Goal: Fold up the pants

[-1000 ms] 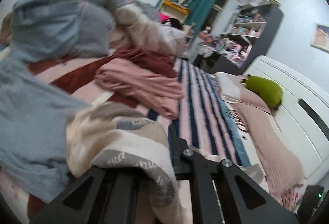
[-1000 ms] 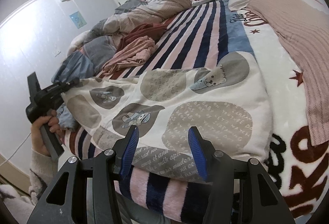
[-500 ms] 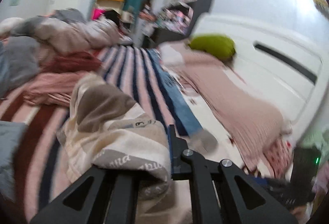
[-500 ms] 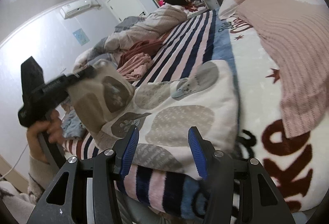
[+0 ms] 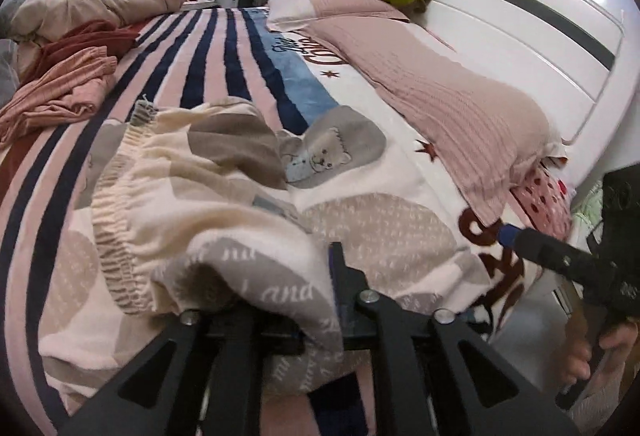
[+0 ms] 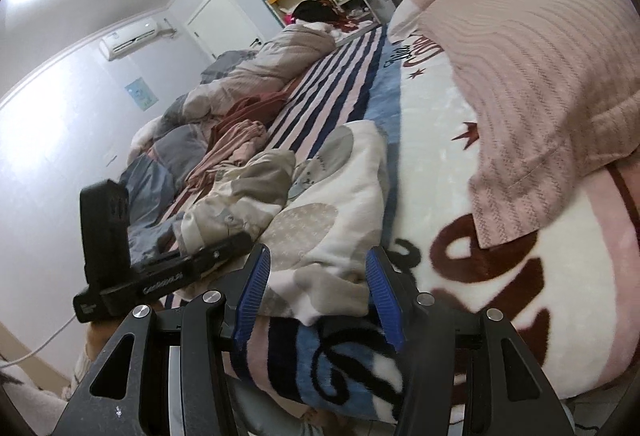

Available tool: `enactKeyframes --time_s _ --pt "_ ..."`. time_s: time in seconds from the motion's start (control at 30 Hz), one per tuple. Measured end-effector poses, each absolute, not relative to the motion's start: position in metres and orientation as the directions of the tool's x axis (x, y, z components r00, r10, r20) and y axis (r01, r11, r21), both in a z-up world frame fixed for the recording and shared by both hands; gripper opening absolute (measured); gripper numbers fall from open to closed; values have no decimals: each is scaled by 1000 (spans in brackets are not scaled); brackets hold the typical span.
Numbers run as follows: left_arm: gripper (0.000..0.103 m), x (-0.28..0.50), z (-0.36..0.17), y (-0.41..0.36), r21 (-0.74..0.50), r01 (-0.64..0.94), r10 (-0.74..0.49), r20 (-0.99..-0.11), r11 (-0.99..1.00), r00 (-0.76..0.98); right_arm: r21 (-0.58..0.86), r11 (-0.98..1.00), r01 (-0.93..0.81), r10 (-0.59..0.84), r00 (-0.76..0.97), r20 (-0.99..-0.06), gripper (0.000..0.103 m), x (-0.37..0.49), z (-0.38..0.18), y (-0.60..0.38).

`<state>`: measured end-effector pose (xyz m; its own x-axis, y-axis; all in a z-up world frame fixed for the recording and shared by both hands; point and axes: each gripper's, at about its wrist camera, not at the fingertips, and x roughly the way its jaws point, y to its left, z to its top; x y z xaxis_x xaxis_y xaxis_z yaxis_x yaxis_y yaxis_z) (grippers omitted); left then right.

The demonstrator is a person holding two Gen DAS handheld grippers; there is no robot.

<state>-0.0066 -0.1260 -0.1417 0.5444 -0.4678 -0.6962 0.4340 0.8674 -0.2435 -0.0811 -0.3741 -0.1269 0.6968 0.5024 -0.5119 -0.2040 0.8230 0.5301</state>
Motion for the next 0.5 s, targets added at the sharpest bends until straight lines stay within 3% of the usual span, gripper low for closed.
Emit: enactKeyframes --time_s 0.1,0.27,0.33,0.5 --pt "37 -17 -130 -120 -273 479 -519 -682 834 515 516 832 -202 492 699 -519 46 -79 -122 -370" --pt "38 -43 -105 -76 -301 462 -538 -629 834 561 457 859 -231 473 700 -535 52 -70 -105 -345" --pt "40 -49 -97 -47 -287 413 -497 -612 864 616 420 870 -259 469 697 -542 52 -62 -95 -324" --pt "43 -56 -93 16 -232 265 -352 -590 936 726 321 883 -343 470 673 -571 68 -43 -82 -260"
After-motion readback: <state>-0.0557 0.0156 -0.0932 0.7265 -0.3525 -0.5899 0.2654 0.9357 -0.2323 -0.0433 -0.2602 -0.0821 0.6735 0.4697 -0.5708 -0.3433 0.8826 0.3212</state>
